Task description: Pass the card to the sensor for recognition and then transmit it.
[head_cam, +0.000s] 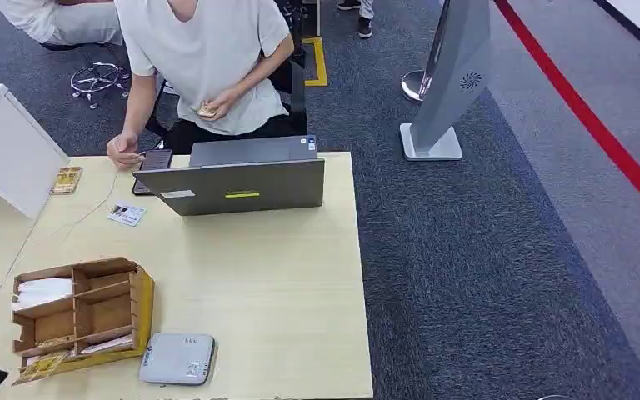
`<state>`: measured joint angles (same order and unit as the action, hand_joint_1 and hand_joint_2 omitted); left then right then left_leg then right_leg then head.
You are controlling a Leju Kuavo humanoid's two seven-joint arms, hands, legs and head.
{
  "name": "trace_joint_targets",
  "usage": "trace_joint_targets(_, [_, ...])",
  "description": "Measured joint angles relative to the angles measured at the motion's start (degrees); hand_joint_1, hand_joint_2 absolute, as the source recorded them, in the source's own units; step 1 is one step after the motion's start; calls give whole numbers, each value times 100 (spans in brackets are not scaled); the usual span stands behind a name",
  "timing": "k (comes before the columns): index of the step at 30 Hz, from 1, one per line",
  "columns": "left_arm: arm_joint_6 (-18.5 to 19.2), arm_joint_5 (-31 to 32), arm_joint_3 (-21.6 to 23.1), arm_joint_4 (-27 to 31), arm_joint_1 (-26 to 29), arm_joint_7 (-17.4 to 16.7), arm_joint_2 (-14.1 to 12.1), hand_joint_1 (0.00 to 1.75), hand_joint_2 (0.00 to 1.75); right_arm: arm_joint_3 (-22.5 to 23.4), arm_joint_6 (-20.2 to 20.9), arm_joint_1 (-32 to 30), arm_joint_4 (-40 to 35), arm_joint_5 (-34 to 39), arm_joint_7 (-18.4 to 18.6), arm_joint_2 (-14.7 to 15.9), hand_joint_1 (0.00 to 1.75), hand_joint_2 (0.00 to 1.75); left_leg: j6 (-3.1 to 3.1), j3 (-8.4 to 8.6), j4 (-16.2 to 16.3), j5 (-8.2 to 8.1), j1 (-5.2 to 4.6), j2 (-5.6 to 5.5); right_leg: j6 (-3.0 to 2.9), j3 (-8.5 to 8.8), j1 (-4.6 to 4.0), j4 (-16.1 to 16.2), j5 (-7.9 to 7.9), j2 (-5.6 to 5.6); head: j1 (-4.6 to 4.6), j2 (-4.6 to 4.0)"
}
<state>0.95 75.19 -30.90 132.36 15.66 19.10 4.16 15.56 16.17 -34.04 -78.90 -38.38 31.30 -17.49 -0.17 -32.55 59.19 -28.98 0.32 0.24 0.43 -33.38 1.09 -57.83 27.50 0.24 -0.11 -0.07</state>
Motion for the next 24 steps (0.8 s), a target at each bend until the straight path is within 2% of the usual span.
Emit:
trace_joint_targets(2, [334, -230, -1030, -257, -347, -17, 223, 0, 175, -2, -15, 4, -28, 6, 57, 0, 0, 0, -1, 7, 0, 0, 0, 1, 0, 2, 0, 0, -2, 1, 9, 0])
trace_joint_targets(3, [659, -542, -1621, -508, -586, -143, 262, 0, 175, 0, -9, 12, -33, -22, 83, 2, 0, 0, -1, 9, 0, 1, 0, 2, -2, 4, 0, 0, -3, 2, 9, 0])
trace_joint_targets(4, [1167, -1012, -2200, -775, -823, -428, 312, 0, 175, 9, 44, 32, -44, -83, 92, 2, 0, 0, -1, 14, 0, 1, 0, 2, -2, 5, 0, -1, -3, 3, 4, 0])
trace_joint_targets(5, [1719, -1609, -2796, -1129, -1051, -882, 358, 0, 0, 54, 167, 71, -63, -183, 74, 2, 0, 0, -2, 19, 0, 1, 0, 9, -3, 6, 0, -2, -4, 9, 0, 0])
trace_joint_targets(6, [1967, -2070, -3270, -1517, -1271, -1280, 411, 0, 0, 125, 313, 127, -81, -280, 35, 2, 0, 0, -2, 23, -1, 1, -1, 9, -5, 8, 0, -3, -5, 9, -4, 0])
trace_joint_targets(7, [1861, -2517, -3785, -2025, -1454, -1593, 501, 0, 0, 227, 476, 195, -96, -373, -21, 2, 0, 0, -2, 23, -2, 1, 0, 8, -5, 11, 0, -5, -5, 8, -15, 0])
trace_joint_targets(8, [1573, -3147, -4191, -2519, -1558, -1997, 631, 0, 0, 321, 611, 258, -107, -474, -137, 2, 0, 0, -2, 30, -2, 1, -1, 9, -5, 12, 0, -5, -4, 9, -7, 0])
trace_joint_targets(9, [1305, -3611, -4421, -2881, -1618, -2253, 712, 0, 0, 376, 689, 296, -116, -534, -213, 2, 0, 0, -2, 31, -2, 0, -5, 8, -4, 13, 3, -4, -3, 9, -4, -2])
trace_joint_targets(10, [999, -4027, -4685, -3369, -1664, -2367, 848, 0, 0, 422, 745, 320, -125, -572, -284, 2, 0, 0, -1, 31, -2, 0, -8, 5, -1, 15, 7, -4, -1, 5, -15, 0])
trace_joint_targets(12, [713, -4721, -5015, -4146, -1721, -2538, 1108, 0, 0, 477, 805, 350, -129, -632, -383, 2, 0, 0, 4, 31, -1, -2, -9, -24, 3, 19, 8, 6, 2, -22, 4, 0])
trace_joint_targets(13, [484, -5111, -5100, -4583, -1732, -2627, 1239, 0, 175, 492, 854, 363, -140, -660, -428, 2, 0, 0, 11, 30, 0, -6, -14, -28, 8, 22, 13, 8, 5, -30, 11, 0])
trace_joint_targets(16, [52, -5010, -5104, -5783, -1770, -2734, 1486, 0, 175, 533, 933, 388, -148, -739, -470, 2, 0, 0, 25, 28, 3, -6, -22, -44, 11, 43, 20, 11, 4, -48, 9, 0])
trace_joint_targets(19, [-225, -4826, -5095, -7086, -1785, -2529, 1640, 0, 175, 538, 964, 392, -170, -791, -455, 2, 0, 0, 30, 32, 6, -9, -26, -40, 20, 41, 24, 12, -1, -44, 2, 0])
trace_joint_targets(20, [-296, -4763, -5091, -7442, -1788, -2522, 1676, 0, 175, 540, 977, 394, -170, -798, -450, 2, 0, 175, 30, 34, 6, -9, -25, -37, 21, 41, 24, 14, -2, -41, 17, 0])
trace_joint_targets(24, [-440, -4564, -4951, -8621, -1781, -2739, 1689, 0, 175, 546, 1058, 451, -92, -699, -463, 2, 0, 175, 33, 35, 7, -8, -24, -32, 22, 40, 22, 14, -3, -39, 11, 0])
